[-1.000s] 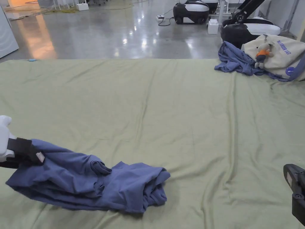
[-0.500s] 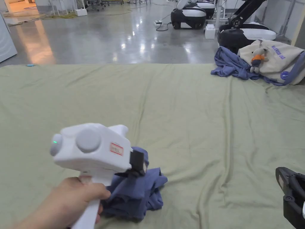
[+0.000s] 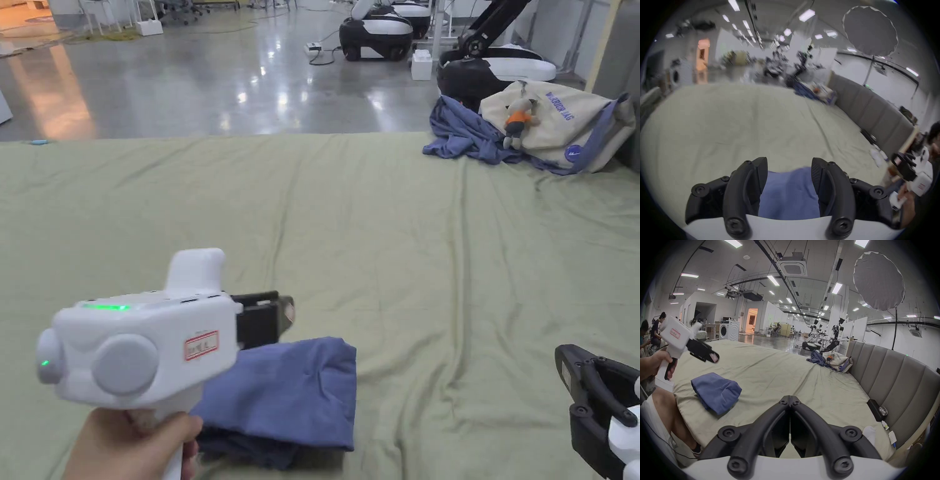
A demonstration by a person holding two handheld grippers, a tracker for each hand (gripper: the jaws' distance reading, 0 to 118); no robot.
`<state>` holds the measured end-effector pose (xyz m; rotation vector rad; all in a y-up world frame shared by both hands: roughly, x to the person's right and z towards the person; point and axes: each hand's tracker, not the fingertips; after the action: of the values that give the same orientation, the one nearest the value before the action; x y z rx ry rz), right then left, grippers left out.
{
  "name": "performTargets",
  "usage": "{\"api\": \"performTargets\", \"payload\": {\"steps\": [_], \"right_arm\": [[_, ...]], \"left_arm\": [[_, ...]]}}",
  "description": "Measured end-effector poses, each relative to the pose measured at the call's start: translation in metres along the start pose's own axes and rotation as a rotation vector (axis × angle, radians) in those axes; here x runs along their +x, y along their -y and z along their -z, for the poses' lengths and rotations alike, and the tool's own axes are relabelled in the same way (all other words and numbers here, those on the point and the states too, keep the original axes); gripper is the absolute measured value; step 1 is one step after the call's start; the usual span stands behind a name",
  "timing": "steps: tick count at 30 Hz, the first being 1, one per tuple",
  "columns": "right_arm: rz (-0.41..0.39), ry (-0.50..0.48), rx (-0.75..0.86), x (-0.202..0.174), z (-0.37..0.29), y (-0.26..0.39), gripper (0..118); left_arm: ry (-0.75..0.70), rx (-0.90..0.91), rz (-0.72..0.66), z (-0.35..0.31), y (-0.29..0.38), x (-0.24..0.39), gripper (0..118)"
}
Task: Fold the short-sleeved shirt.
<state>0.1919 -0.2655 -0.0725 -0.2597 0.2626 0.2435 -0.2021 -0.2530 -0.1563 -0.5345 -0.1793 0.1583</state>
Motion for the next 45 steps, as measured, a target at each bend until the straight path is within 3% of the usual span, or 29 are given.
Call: {"api": "performTargets", "payload": {"steps": [1, 3, 5, 7, 14, 17, 20, 24, 29, 32, 34, 38, 41, 44, 45], "right_arm": [[-0.001, 0.001, -0.001, 0.000, 0.000, 0.000, 2], [0.002, 0.001, -0.004, 0.000, 0.000, 0.001, 2], [0.005, 0.002, -0.004, 0.001, 0.001, 0.001, 2], [0.001, 0.004, -0.005, 0.001, 0.001, 0.000, 2], [0.006, -0.002, -0.016, 0.002, 0.004, 0.003, 2], [0.007, -0.003, -0.011, 0.002, 0.005, 0.002, 2], [0.002, 0.007, 0.001, 0.001, 0.003, 0.000, 2], [0.050, 0.020, 0.106, 0.004, -0.014, -0.014, 2], [0.044, 0.054, 0.271, 0.000, -0.066, -0.006, 2], [0.064, 0.094, 0.312, -0.008, -0.087, 0.002, 2], [0.070, 0.084, 0.297, -0.011, -0.087, 0.002, 2], [0.049, -0.013, 0.253, -0.020, -0.066, -0.011, 2], [0.079, -0.299, 0.121, -0.040, -0.020, -0.038, 2], [0.114, -0.449, -0.043, -0.083, 0.051, -0.048, 2], [0.159, -0.558, -0.100, -0.099, 0.078, -0.044, 2]], "left_arm": [[-0.046, -0.007, -0.037, 0.002, 0.003, 0.000, 65], [0.080, -0.159, -0.067, 0.022, 0.013, -0.003, 61], [0.138, -0.299, -0.070, 0.052, 0.031, 0.006, 9], [0.078, -0.362, -0.008, 0.073, 0.050, 0.019, 4], [0.044, -0.411, -0.039, 0.100, 0.074, 0.020, 2], [0.040, -0.390, 0.056, 0.095, 0.074, 0.026, 1], [0.119, -0.095, 0.137, 0.038, 0.059, 0.025, 1], [0.022, 0.307, 0.262, -0.093, 0.024, 0.002, 1], [-0.146, 0.547, 0.113, -0.205, 0.062, -0.051, 1], [-0.307, 0.580, 0.171, -0.233, 0.091, -0.054, 1], [-0.301, 0.554, 0.151, -0.230, 0.095, -0.058, 1], [-0.275, 0.457, 0.137, -0.207, 0.082, -0.070, 1], [-0.252, 0.430, 0.128, -0.194, 0.068, -0.078, 1], [-0.219, 0.327, 0.120, -0.174, 0.056, -0.094, 1], [-0.264, 0.283, 0.134, -0.167, 0.052, -0.087, 1]]}}
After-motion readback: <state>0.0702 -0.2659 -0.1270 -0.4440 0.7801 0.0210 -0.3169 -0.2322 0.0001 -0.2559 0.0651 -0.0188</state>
